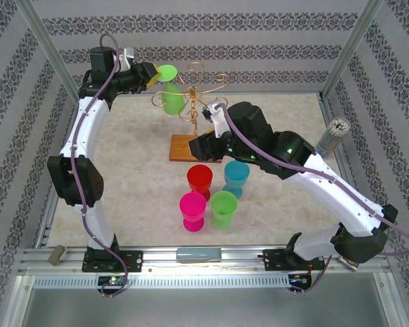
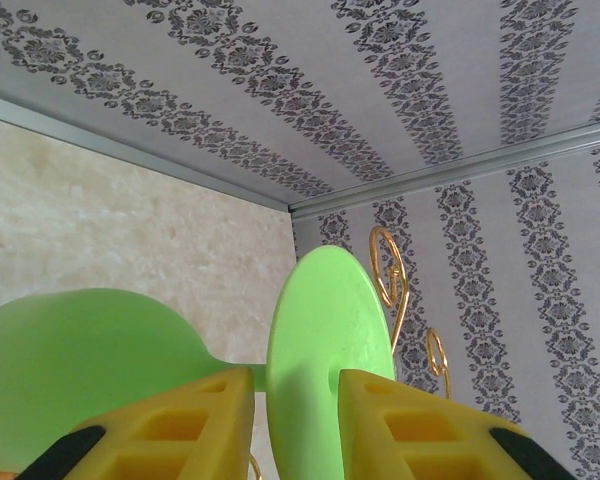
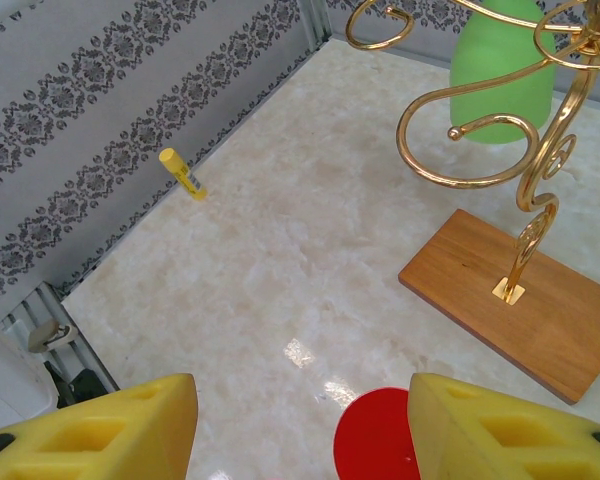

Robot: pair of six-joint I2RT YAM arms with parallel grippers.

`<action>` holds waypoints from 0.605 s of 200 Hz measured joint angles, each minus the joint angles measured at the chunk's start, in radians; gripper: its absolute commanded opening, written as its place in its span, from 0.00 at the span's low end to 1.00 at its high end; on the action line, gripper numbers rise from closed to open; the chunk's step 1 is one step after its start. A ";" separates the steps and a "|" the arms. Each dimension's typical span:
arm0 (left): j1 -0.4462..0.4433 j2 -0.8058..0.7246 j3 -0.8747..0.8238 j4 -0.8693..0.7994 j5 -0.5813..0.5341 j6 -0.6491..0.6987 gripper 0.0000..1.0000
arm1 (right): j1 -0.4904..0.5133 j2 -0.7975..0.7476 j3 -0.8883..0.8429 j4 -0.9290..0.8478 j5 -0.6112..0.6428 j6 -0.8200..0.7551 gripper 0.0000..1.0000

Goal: Take the wine glass off the wine glass rack

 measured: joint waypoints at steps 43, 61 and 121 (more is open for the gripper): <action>-0.003 0.000 -0.002 0.007 0.004 -0.012 0.17 | 0.000 0.000 -0.001 0.000 0.000 0.000 0.58; -0.003 0.000 -0.002 0.012 0.003 -0.014 0.14 | 0.000 0.000 -0.001 0.000 0.000 0.000 0.58; -0.003 0.000 -0.002 0.052 0.017 -0.036 0.00 | 0.000 0.000 -0.002 0.000 0.000 0.000 0.59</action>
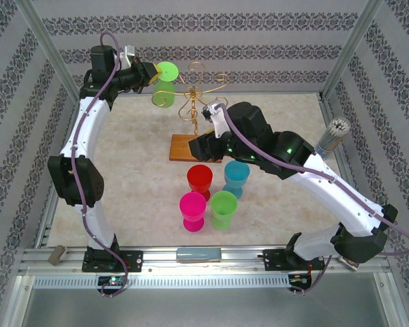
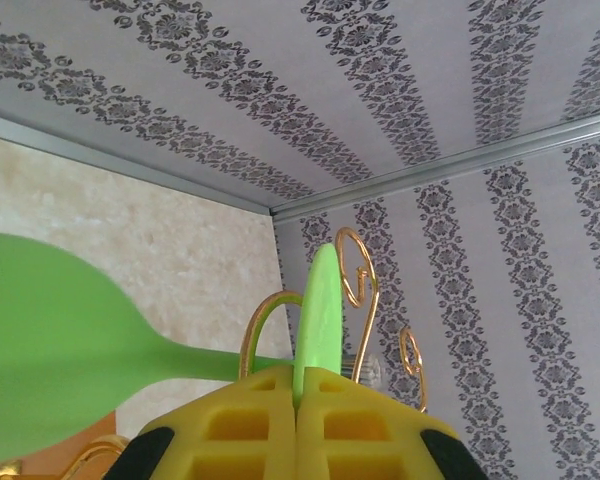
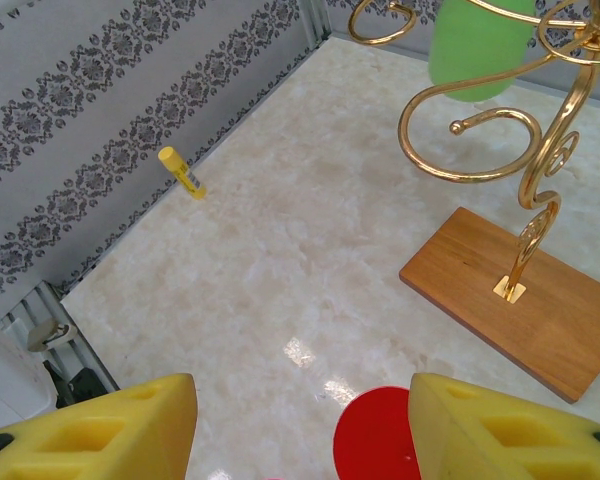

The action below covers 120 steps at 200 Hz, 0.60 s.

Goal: Take the wine glass off the wine glass rack

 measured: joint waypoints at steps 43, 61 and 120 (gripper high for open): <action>0.000 0.002 -0.003 0.022 0.010 -0.025 0.00 | 0.000 0.000 0.000 0.000 0.000 0.000 0.59; 0.000 0.002 -0.013 0.037 0.018 -0.038 0.00 | 0.000 0.000 0.000 0.000 0.000 0.000 0.59; 0.000 0.002 -0.058 0.140 0.051 -0.147 0.00 | -0.006 0.000 0.000 0.000 -0.008 0.000 0.59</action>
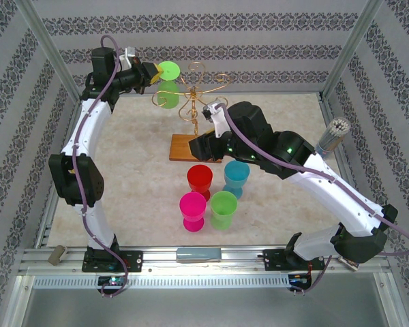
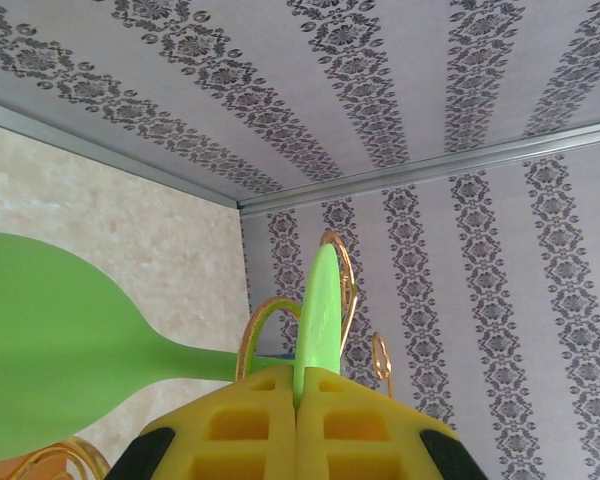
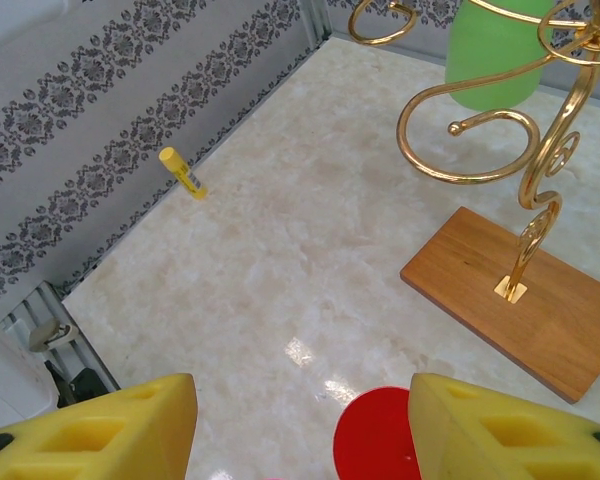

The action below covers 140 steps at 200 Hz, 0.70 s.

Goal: Take the wine glass off the wine glass rack

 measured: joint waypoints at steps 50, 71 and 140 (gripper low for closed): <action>0.000 0.000 -0.001 0.047 0.024 -0.055 0.00 | 0.000 0.000 -0.004 0.007 0.000 0.004 0.58; 0.000 0.000 -0.001 0.058 0.025 -0.066 0.00 | 0.000 0.000 -0.008 0.007 0.000 0.004 0.59; -0.011 0.000 0.000 0.063 0.032 -0.074 0.00 | 0.000 0.000 -0.010 0.008 0.000 0.004 0.59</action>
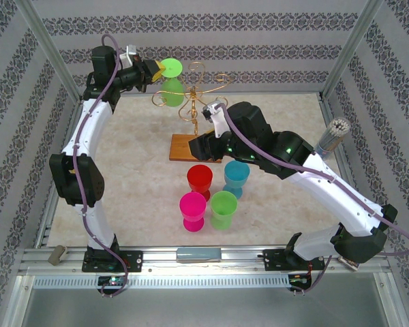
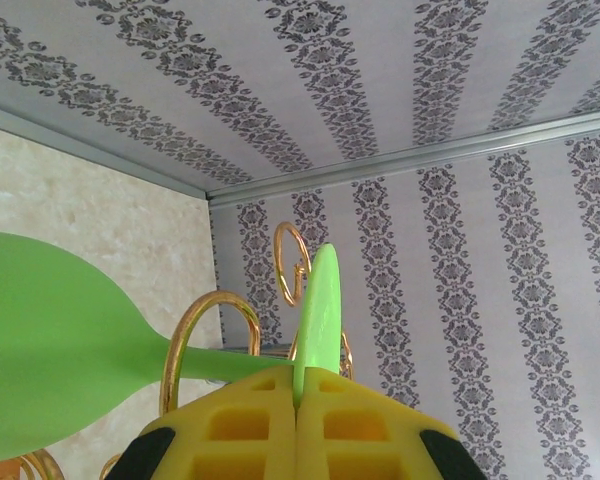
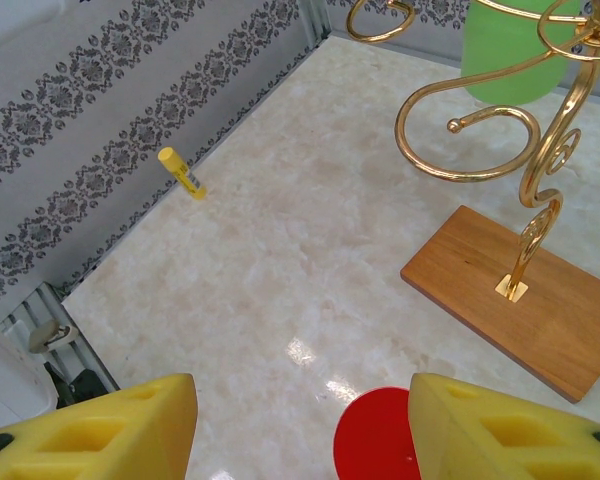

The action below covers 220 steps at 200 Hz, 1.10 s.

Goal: Take the wine glass off the wine glass rack

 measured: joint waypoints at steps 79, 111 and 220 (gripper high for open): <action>-0.008 0.006 0.005 0.000 0.023 0.001 0.00 | 0.000 0.000 -0.001 0.000 0.000 0.000 0.59; -0.007 -0.003 -0.026 0.010 0.029 0.002 0.00 | 0.000 0.000 -0.001 0.000 0.000 0.000 0.59; -0.012 -0.090 -0.112 0.010 0.044 0.019 0.00 | 0.000 0.000 -0.001 0.014 -0.008 0.003 0.59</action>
